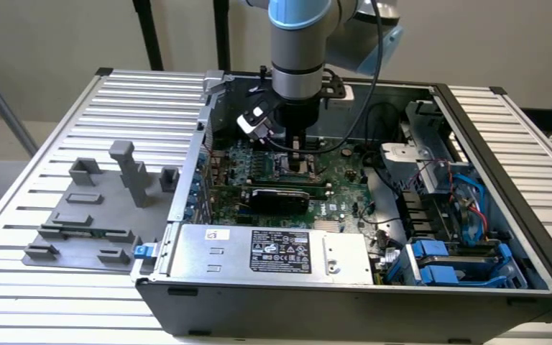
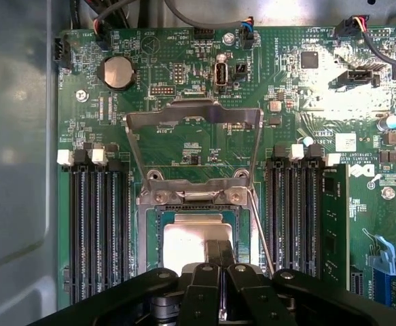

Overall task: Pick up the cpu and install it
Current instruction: 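Place the cpu into insertion slot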

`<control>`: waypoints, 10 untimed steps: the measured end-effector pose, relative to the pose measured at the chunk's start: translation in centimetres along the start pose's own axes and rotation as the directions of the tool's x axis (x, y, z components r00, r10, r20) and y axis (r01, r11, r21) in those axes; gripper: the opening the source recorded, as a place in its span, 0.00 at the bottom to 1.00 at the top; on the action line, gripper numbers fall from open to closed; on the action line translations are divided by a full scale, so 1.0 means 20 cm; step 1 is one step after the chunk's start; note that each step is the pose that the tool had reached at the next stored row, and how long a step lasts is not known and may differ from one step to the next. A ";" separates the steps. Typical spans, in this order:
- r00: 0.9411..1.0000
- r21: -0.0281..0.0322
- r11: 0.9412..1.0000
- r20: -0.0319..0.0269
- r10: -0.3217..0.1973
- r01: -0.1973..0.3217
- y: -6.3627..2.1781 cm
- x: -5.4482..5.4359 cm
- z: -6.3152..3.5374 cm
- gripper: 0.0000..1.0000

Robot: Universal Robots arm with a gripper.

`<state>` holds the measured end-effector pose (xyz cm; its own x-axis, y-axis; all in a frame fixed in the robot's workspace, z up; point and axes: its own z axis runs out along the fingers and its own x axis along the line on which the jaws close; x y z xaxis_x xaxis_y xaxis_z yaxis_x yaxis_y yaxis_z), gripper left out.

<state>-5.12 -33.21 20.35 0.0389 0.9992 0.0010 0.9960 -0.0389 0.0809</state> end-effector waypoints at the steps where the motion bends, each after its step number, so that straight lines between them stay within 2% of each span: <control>1: 1.000 0.000 1.000 0.000 0.000 0.000 0.000 0.00 0.002 0.11; 7: 1.000 0.000 1.000 0.000 0.000 0.000 0.000 0.00 0.006 0.11; 10: 1.000 -0.001 1.000 -0.002 0.000 0.000 0.002 0.00 -0.010 0.11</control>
<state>-5.10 -33.17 20.55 0.0391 0.9992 0.0029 0.9959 -0.0392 0.0818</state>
